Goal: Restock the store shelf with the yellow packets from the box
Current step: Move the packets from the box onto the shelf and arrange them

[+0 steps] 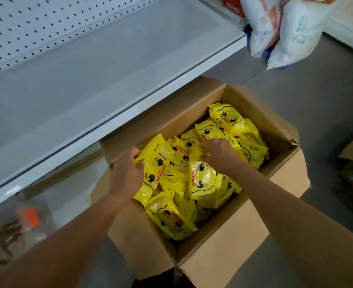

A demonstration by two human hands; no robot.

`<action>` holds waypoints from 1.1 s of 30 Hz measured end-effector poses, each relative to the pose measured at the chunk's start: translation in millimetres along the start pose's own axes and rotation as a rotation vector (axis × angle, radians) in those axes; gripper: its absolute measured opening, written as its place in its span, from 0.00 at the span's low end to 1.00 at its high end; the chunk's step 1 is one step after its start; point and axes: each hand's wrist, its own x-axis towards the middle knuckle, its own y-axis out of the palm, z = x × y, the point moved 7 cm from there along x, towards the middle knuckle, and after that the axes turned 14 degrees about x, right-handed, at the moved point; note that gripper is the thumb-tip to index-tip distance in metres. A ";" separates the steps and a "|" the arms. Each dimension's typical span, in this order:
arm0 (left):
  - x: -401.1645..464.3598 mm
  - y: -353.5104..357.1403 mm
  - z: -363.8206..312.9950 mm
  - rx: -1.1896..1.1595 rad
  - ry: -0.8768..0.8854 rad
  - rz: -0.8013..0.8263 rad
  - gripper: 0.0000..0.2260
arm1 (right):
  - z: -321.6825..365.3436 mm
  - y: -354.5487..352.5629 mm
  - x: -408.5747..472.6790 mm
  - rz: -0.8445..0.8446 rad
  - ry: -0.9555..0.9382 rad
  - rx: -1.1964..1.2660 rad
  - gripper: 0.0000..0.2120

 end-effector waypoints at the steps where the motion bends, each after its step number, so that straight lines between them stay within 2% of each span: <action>1: -1.5 -0.1 7.7 0.007 0.006 0.001 0.07 | 6.3 5.3 5.8 -0.025 -0.023 -0.032 0.13; 5: -5.3 8.6 30.4 0.028 -0.009 0.060 0.09 | 4.3 23.9 9.1 -0.163 -0.005 0.102 0.18; 9: -3.6 15.9 33.5 -0.007 0.010 0.104 0.09 | -15.0 30.3 -21.4 -0.335 0.160 0.286 0.38; 12: -3.0 16.1 33.3 -0.019 0.029 0.126 0.10 | -26.2 23.0 -63.0 -0.581 0.354 0.369 0.37; 13: -3.5 15.1 32.5 -0.015 0.046 0.134 0.09 | -29.2 25.3 -74.2 -0.607 0.431 0.423 0.35; 14: -3.6 14.5 32.6 -0.013 0.062 0.146 0.09 | -32.4 32.1 -81.7 -0.576 0.519 0.475 0.35; 17: -1.5 13.3 36.6 -0.045 0.108 0.185 0.06 | -41.7 69.2 -89.2 -0.323 0.778 0.534 0.38; 19: 0.7 11.5 39.7 -0.055 0.143 0.201 0.04 | -43.7 85.8 -89.6 -0.284 0.858 0.511 0.39; 22: 1.7 6.0 43.2 -0.090 0.179 0.225 0.03 | -41.0 98.2 -91.9 -0.400 0.918 0.569 0.39; 25: 2.3 -3.7 49.1 -0.112 0.191 0.215 0.04 | -39.5 102.1 -102.6 -0.581 0.944 0.713 0.33; 29: 0.0 -20.3 58.8 -0.117 0.198 0.206 0.04 | -24.0 100.7 -110.7 -0.628 0.891 0.755 0.26; 33: -6.2 -49.3 64.2 -0.097 0.209 0.164 0.06 | 13.2 75.3 -116.5 -0.711 0.742 0.662 0.25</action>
